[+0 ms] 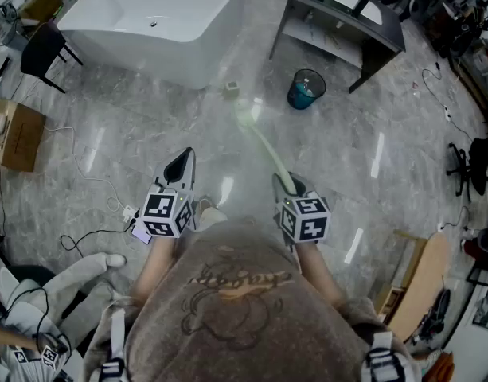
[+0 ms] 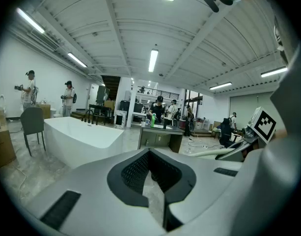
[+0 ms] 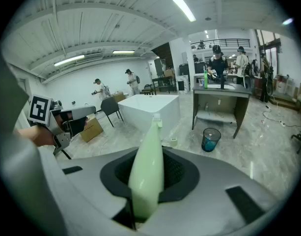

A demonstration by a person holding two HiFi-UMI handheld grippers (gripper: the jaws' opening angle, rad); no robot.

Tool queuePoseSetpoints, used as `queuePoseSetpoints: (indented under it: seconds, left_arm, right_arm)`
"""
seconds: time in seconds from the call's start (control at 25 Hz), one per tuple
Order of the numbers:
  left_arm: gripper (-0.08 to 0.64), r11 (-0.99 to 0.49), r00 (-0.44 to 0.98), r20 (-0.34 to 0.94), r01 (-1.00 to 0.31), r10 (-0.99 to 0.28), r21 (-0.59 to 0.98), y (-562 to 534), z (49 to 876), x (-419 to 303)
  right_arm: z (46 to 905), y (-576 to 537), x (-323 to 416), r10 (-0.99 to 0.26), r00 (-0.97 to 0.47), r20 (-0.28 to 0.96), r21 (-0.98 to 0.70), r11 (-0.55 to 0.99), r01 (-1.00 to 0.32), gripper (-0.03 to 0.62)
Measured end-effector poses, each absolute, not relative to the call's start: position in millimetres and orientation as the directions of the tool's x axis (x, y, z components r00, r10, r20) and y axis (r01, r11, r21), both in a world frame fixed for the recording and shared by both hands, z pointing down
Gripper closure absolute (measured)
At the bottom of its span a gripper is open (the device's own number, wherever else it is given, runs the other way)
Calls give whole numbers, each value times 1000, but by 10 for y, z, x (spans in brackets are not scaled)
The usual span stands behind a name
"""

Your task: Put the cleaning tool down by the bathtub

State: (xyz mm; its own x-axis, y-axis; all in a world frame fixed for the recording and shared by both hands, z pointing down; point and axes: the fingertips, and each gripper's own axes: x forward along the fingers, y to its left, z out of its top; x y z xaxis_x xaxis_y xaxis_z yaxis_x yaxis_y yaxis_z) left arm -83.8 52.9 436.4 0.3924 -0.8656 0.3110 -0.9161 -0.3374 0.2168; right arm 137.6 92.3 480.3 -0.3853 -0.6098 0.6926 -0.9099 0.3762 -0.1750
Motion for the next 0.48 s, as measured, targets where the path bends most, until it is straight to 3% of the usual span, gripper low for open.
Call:
queuePoseSetpoints:
  seconds: [0.48]
  left_arm:
    - [554,-390,447,318,-892,-836,230,549,4390,-828]
  right_arm:
    - [4744,867,1282,-625,-398,671,-197,368,-909,515]
